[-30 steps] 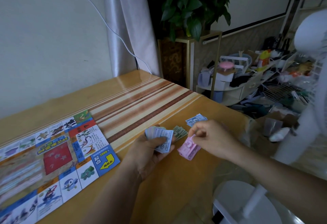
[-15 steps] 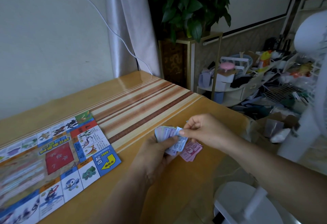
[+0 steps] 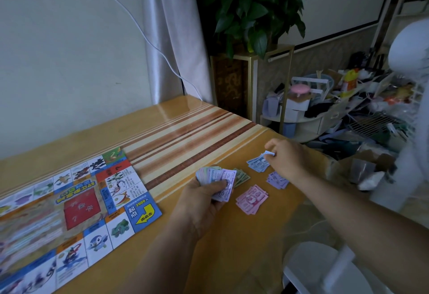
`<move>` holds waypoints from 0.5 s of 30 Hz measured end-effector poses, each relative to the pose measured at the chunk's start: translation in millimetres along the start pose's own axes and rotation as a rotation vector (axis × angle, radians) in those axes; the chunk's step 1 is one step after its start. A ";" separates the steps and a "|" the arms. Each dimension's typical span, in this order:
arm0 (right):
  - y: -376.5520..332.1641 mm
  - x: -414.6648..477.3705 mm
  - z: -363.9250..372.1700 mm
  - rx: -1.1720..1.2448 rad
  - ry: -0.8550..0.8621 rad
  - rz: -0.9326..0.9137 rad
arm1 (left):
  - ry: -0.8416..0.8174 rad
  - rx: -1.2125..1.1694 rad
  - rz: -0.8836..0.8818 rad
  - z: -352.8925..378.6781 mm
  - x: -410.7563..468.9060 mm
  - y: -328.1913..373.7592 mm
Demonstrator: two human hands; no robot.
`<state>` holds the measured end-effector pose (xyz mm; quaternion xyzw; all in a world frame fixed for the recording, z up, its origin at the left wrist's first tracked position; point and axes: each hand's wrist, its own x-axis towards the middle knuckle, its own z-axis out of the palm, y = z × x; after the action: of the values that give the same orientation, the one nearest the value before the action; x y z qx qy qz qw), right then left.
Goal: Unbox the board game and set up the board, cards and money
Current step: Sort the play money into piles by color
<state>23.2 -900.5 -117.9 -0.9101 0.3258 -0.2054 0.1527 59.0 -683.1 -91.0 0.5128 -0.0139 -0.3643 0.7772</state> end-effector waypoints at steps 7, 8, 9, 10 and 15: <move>-26.2 -15.1 -33.5 0.379 -0.059 -0.073 | -0.035 0.003 -0.008 3.1 -0.9 -0.4; -35.8 -23.2 -41.7 0.491 -0.186 -0.088 | -0.042 0.009 -0.008 5.2 -1.1 -1.1; -44.1 -31.6 -48.8 0.542 -0.321 -0.095 | -0.043 0.024 -0.005 7.2 -1.2 -2.1; -50.3 -39.2 -53.7 0.550 -0.432 -0.102 | -0.038 0.047 0.001 9.0 -0.9 -3.3; -51.3 -46.2 -60.3 0.535 -0.504 -0.157 | -0.041 0.020 -0.028 15.1 -3.4 -5.3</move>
<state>-10.6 -840.9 -57.0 -0.8822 0.1419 -0.0639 0.4445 47.6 -694.1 -86.9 0.5130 -0.0263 -0.3857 0.7664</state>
